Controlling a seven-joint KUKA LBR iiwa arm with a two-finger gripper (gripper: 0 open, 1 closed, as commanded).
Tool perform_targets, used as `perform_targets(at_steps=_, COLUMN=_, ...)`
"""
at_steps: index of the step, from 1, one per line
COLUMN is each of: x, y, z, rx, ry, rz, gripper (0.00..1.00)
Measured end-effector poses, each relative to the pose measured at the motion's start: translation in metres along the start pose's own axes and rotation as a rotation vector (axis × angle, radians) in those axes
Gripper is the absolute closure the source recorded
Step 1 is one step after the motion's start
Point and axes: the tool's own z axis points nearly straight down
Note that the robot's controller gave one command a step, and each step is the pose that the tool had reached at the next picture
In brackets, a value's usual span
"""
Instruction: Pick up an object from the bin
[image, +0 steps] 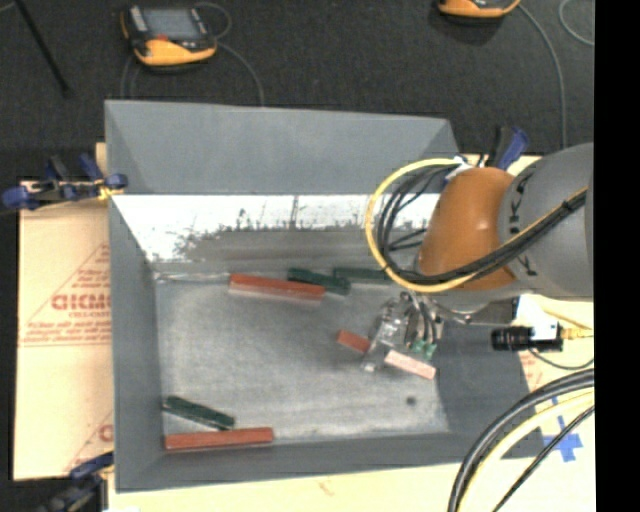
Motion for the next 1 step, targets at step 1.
perform_targets(at_steps=1, x=-0.0010, y=0.0003, z=-0.0221, rx=-0.002, ry=-0.004, rz=0.001, gripper=1.00)
